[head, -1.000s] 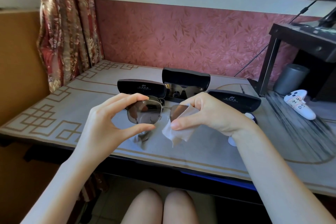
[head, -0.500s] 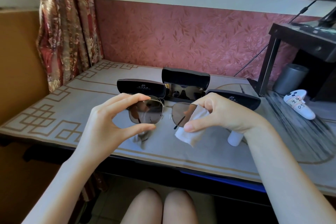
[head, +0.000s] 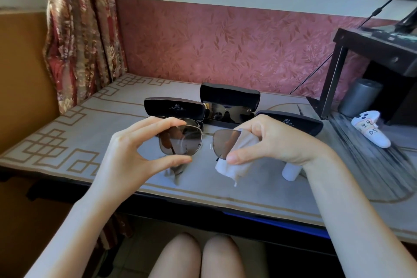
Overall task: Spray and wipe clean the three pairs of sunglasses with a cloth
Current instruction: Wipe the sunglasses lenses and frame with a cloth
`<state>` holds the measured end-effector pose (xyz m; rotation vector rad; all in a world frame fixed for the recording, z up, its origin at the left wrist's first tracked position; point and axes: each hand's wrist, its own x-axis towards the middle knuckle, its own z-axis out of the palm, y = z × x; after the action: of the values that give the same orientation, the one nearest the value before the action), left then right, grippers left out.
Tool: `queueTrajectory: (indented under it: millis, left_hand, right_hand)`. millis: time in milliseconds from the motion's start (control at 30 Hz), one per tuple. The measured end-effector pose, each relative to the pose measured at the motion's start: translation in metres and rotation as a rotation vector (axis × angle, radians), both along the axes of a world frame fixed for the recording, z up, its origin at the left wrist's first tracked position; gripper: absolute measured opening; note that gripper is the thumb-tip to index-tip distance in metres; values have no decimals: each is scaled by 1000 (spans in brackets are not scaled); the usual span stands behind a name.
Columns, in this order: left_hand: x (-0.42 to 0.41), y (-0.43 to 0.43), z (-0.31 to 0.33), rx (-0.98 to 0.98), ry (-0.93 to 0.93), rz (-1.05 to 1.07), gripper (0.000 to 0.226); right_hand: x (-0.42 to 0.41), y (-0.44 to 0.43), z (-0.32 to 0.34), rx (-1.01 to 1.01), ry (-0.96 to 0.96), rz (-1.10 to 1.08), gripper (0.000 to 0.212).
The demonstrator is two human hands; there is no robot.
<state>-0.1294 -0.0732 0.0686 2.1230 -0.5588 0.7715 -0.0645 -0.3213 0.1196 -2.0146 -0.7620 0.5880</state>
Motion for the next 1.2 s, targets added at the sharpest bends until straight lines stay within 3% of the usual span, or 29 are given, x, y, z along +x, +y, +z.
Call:
queueTrajectory:
  millis: [200, 300, 533, 800, 967, 1200]
  left_hand:
    - [0, -1, -1, -23, 6, -13, 53]
    - [-1, -4, 1, -13, 23, -20, 53]
    - [-2, -2, 3, -9, 6, -12, 58]
    - [-2, 1, 2, -41, 23, 15, 61]
    - [0, -3, 4, -2, 11, -5, 58]
    - [1, -1, 7, 17, -5, -19, 58]
  right_hand:
    - [0, -1, -4, 45, 2, -25, 25]
    - [-3, 8, -2, 41, -12, 6, 13]
    - [-3, 16, 1, 56, -63, 15, 12]
    - [1, 3, 0, 43, -33, 4, 31]
    - [-4, 21, 4, 67, -116, -9, 16]
    - [-4, 29, 3, 126, -127, -61, 41]
